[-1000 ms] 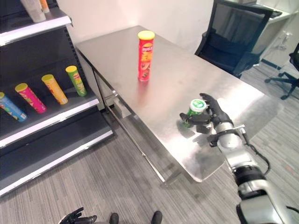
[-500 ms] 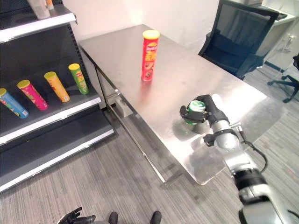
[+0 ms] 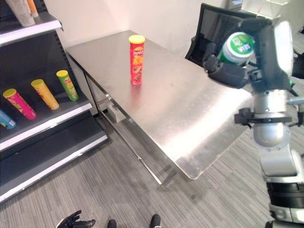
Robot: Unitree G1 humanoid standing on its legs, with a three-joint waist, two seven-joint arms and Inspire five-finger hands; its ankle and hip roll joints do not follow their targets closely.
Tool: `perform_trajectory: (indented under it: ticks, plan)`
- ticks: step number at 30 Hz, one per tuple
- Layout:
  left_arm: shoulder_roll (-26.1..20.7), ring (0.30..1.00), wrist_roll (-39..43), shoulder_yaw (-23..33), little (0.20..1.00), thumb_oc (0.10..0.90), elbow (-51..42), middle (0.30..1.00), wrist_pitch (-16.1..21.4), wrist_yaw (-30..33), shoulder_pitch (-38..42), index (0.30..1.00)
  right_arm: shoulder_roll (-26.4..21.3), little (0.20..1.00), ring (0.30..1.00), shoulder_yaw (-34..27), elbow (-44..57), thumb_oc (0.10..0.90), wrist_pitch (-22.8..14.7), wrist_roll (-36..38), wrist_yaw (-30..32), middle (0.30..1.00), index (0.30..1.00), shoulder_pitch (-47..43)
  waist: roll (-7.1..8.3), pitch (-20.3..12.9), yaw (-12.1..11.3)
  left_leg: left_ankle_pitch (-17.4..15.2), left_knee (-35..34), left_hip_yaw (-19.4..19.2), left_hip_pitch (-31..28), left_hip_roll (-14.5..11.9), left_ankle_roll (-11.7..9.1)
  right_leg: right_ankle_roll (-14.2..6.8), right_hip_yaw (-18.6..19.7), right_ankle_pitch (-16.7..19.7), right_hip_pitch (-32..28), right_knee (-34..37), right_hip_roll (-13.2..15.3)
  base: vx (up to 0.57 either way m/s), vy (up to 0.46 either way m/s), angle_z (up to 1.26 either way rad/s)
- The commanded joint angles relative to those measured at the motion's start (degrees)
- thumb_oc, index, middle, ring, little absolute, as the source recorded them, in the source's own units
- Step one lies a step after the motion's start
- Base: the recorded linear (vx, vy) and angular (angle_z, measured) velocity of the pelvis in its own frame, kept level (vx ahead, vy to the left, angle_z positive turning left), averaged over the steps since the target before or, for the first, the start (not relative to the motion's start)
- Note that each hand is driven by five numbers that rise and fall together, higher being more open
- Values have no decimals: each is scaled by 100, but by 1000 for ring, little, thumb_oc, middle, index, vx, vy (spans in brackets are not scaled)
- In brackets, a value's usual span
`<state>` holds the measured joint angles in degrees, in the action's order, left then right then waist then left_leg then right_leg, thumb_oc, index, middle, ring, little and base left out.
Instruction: Put the goods on the table back onto the shelves and tidy them up.
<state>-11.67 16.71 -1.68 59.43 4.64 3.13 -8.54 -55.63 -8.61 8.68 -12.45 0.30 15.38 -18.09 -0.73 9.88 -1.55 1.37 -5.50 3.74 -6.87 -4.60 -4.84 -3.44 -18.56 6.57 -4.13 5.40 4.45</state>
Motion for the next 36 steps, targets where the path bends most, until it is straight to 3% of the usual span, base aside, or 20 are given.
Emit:
perform_trajectory:
  ticks: [1, 2, 3, 4, 8, 10, 13, 16, 18, 19, 20, 21, 22, 24, 25, 26, 27, 29, 33, 36]
  plan:
    - [-420, 900, 73, -233, 900, 800, -263, 900, 182, 36, 103, 900, -4, 300, 300, 150, 466, 400, -502, 344, 174, 300, 300, -1066, 224, -262, -332, -74, 358, -276, 253, -547, -407, -351, 400, -827, -426, -40, 175, -80, -91, 1]
    - [-418, 900, 73, -229, 900, 800, -263, 900, 181, 36, 104, 900, -5, 300, 300, 157, 463, 400, -502, 344, 174, 300, 300, -1075, 223, -260, -320, -83, 377, -266, 266, -546, -406, -351, 392, -828, -427, -40, 175, -267, -154, 5]
    - [-454, 900, 260, -276, 900, 800, -406, 900, 242, 86, 207, 900, 8, 300, 300, 327, 606, 400, -632, 616, 150, 300, 300, -1489, 315, 26, -428, 16, 973, 4, 922, -405, -511, -304, 266, -800, -393, -40, 246, -224, -23, 50]
    - [-420, 900, 313, -309, 900, 800, -450, 900, 252, 100, 209, 900, 28, 300, 300, 433, 585, 400, -656, 770, 131, 300, 300, -1624, 326, 53, -423, 126, 1003, -87, 1122, -497, -521, -330, 100, -817, -391, -40, 288, -238, 34, 78]
    - [-428, 900, 223, -366, 900, 800, -331, 900, 238, 130, 298, 900, -91, 300, 300, 599, 610, 400, -616, 848, 127, 300, 300, -1891, 310, -18, -401, 596, 472, -854, 1192, -1055, -514, -481, -276, -779, -352, -40, 456, -43, 157, 91]
    - [-380, 900, 55, -372, 900, 800, -139, 900, 206, 110, 293, 900, -85, 300, 300, 643, 698, 400, -531, 808, 58, 300, 300, -1849, 169, -215, -369, 602, 102, -1229, 953, -1127, -521, -593, -486, -733, -389, -40, 577, 73, 327, 98]
    - [-361, 900, -87, -389, 900, 800, 39, 900, 199, 128, 318, 900, -54, 300, 300, 706, 722, 400, -460, 718, 28, 300, 300, -1904, 152, -352, -392, 507, 92, -1253, 932, -968, -504, -692, -595, -643, -412, -40, 815, 93, 326, 34]
    - [-442, 900, -269, -408, 900, 800, 186, 900, 203, 144, 359, 900, 125, 300, 300, 1087, 612, 400, -322, 603, 10, 300, 300, -2285, 246, -435, -537, 230, 102, -1261, 899, -431, -270, -895, -599, -335, -369, -47, 1372, 85, 425, 43]
    - [-542, 900, -435, -396, 900, 800, 231, 900, 199, 185, 350, 900, 208, 300, 300, 1468, 313, 400, -195, 445, 91, 300, 300, -2658, 279, -395, -678, -44, 63, -1290, 750, 76, -4, -1023, -565, -42, -232, -540, 1929, 82, 544, 42]
    - [-565, 900, -442, -383, 900, 800, 222, 900, 193, 197, 356, 900, 201, 300, 300, 1541, 241, 400, -174, 406, 122, 300, 300, -2707, 282, -361, -689, -70, 60, -1291, 730, 176, 47, -1022, -536, 49, -178, -733, 2041, 91, 411, 28]
    - [-656, 900, -493, -408, 900, 800, 169, 900, 170, 170, 368, 900, 154, 300, 300, 1543, 217, 400, -137, 379, 89, 300, 300, -2595, 273, -312, -649, -92, 50, -1145, 720, 287, 133, -896, -210, 19, -60, -1065, 1916, 112, 311, 45]
    - [-713, 900, -426, -419, 900, 800, 123, 900, 186, 138, 361, 900, 30, 300, 300, 1588, 169, 400, -133, 366, 47, 300, 300, -2592, 209, -266, -549, -118, 50, -971, 677, 346, 192, -708, 440, -331, 163, -1216, 1400, 149, 270, 87]
    - [-729, 900, -394, -402, 900, 800, 136, 900, 188, 112, 352, 900, -23, 300, 300, 1660, 128, 400, -147, 409, 19, 300, 300, -2680, 178, -234, -520, -131, 50, -894, 626, 383, 225, -649, 678, -484, 331, -1172, 1086, 277, 209, 110]
    - [-706, 900, -405, -477, 900, 800, 208, 900, 164, 48, 352, 900, -201, 300, 300, 2015, -118, 400, -167, 466, 13, 300, 300, -3173, 254, -56, -388, -246, 50, -511, 346, 653, 353, -573, 1015, -153, 1038, -505, 159, 323, 108, 54]
    - [-676, 900, -395, -476, 900, 800, 218, 900, 163, 39, 374, 900, -225, 300, 300, 2107, -188, 400, -168, 465, 27, 300, 300, -3280, 270, -1, -340, -287, 50, -426, 269, 718, 366, -593, 1041, 0, 1239, -392, -9, 175, 41, 15]
    - [-663, 900, -395, -467, 900, 800, 221, 900, 164, 38, 377, 900, -227, 300, 300, 2144, -208, 400, -174, 467, 31, 300, 300, -3319, 243, 1, -323, -308, 50, -416, 259, 698, 362, -592, 1028, 1, 1219, -374, -28, 209, 35, 61]
    - [-637, 900, -388, -499, 900, 800, 199, 900, 143, 2, 425, 900, -302, 300, 300, 2273, -307, 400, -162, 465, 52, 300, 300, -3460, 342, 51, -279, -373, 50, -223, 145, 846, 378, -653, 953, 224, 1434, -180, -180, 265, -27, 94]
    - [-539, 900, -330, -574, 900, 800, 124, 900, 164, -2, 494, 900, -391, 300, 300, 2369, -507, 400, -159, 484, 118, 300, 300, -3608, 430, 11, -225, -519, 50, 20, 25, 918, 374, -550, 951, 257, 1239, -48, -173, 299, -91, 95]
    - [-451, 900, -202, -697, 900, 800, -38, 900, 162, 7, 427, 900, -429, 300, 300, 2395, -573, 400, -143, 498, 57, 300, 300, -3558, 423, -176, -183, -767, 174, 209, -278, 666, 287, -411, 808, 116, 848, -108, -167, 350, -175, 100]
    - [-475, 900, -151, -724, 900, 800, -98, 900, 139, -6, 389, 900, -340, 300, 300, 2416, -633, 400, -159, 542, 40, 300, 300, -3651, 464, -186, -221, -1015, 981, 110, -131, 596, 90, -309, 673, -82, 514, -81, -164, 183, -137, 31]
